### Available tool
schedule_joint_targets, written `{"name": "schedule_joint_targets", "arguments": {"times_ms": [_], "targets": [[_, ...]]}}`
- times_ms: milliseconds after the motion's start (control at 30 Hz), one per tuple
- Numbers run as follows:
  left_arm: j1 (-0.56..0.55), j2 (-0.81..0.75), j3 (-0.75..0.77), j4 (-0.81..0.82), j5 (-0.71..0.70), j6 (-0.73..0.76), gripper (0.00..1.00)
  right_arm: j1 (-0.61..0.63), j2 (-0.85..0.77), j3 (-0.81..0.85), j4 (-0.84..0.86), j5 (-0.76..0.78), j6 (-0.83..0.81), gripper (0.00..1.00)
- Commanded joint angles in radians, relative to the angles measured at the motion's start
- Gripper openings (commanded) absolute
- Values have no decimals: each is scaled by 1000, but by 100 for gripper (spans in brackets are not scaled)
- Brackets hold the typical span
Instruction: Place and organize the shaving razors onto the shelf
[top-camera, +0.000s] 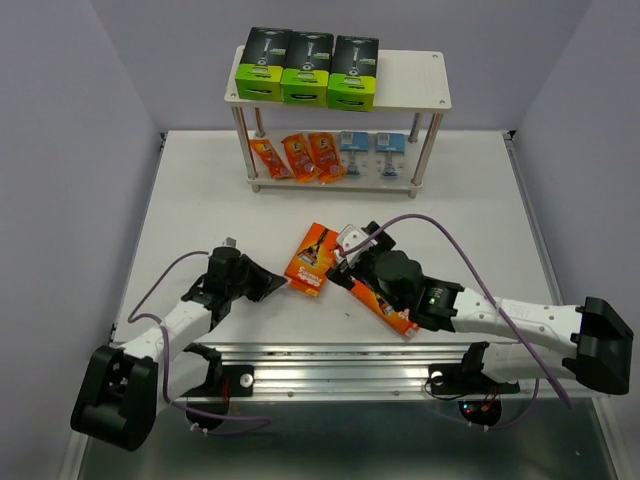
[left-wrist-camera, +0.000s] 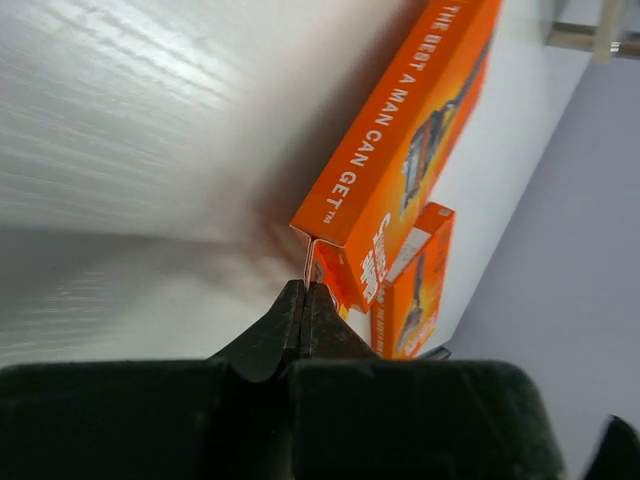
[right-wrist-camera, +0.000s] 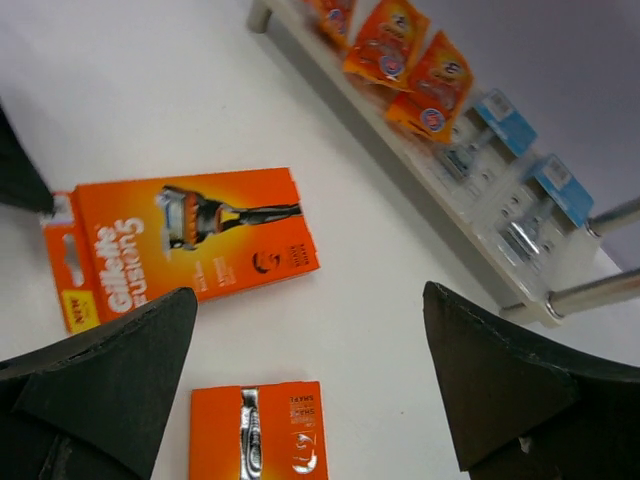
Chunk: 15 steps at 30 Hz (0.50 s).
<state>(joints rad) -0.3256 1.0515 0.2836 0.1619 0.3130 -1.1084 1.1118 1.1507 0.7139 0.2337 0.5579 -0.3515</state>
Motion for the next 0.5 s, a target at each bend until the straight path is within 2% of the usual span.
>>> {"name": "schedule_joint_targets", "arguments": {"times_ms": [0, 67, 233, 333, 467], "targets": [[-6, -131, 40, -21, -49, -57, 0, -6, 6, 10, -23, -239, -47, 100], [-6, -182, 57, -70, -68, -83, 0, -6, 44, 21, -31, -328, -32, 100], [-9, -234, 84, -143, -75, -119, 0, 66, 164, 36, 55, -326, -46, 100], [-10, -249, 107, -160, -71, -130, 0, 89, 237, 76, 58, -389, -56, 100], [-16, -269, 140, -208, -78, -128, 0, 112, 319, 104, 104, -348, -101, 100]]}}
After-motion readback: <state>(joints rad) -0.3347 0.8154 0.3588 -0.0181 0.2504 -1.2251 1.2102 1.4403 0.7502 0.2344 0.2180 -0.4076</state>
